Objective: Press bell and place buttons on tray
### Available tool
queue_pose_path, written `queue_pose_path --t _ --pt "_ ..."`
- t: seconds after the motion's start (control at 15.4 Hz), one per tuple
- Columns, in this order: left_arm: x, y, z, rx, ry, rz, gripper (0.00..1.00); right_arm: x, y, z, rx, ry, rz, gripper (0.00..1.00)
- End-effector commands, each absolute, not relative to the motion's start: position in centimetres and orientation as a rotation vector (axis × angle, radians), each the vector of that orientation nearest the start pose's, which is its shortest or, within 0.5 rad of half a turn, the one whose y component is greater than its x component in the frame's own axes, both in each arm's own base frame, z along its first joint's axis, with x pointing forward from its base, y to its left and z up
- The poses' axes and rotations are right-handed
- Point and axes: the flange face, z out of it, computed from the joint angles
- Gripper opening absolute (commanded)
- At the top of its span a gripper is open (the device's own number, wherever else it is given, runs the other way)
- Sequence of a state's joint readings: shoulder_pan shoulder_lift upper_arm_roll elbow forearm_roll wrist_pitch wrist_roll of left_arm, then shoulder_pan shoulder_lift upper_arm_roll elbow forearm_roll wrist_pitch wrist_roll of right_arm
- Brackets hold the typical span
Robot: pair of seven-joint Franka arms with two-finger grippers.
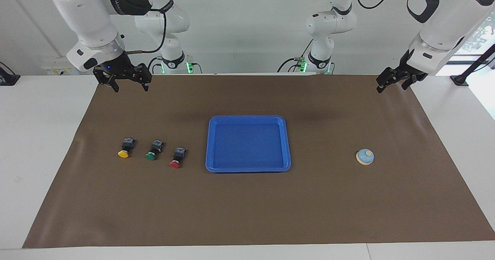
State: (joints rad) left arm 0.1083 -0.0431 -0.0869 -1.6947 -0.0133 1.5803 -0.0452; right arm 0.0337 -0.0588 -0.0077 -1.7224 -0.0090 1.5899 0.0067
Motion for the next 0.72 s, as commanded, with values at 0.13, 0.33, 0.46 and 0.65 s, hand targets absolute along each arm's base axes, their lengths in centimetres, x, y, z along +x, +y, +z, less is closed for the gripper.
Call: queue_pose_path --t 0.13,0.33,0.46,0.65 --pt "53.5 0.7 59.7 -3.153 -0.101 0.109 1.0 53.0 0.9 59.0 -3.145 -0.056 0.116 1.0" --pt "53.5 0.8 59.5 -3.153 -0.098 0.109 1.0 53.0 0.9 59.0 -3.145 -0.056 0.113 1.0" --pt "53.3 0.7 58.6 -3.154 -0.083 0.073 1.0 53.0 0.9 58.9 -3.145 -0.056 0.116 1.0" --pt "53.1 0.6 55.2 -3.152 -0.087 0.008 0.71 53.0 0.9 59.0 -3.145 -0.056 0.113 1.0"
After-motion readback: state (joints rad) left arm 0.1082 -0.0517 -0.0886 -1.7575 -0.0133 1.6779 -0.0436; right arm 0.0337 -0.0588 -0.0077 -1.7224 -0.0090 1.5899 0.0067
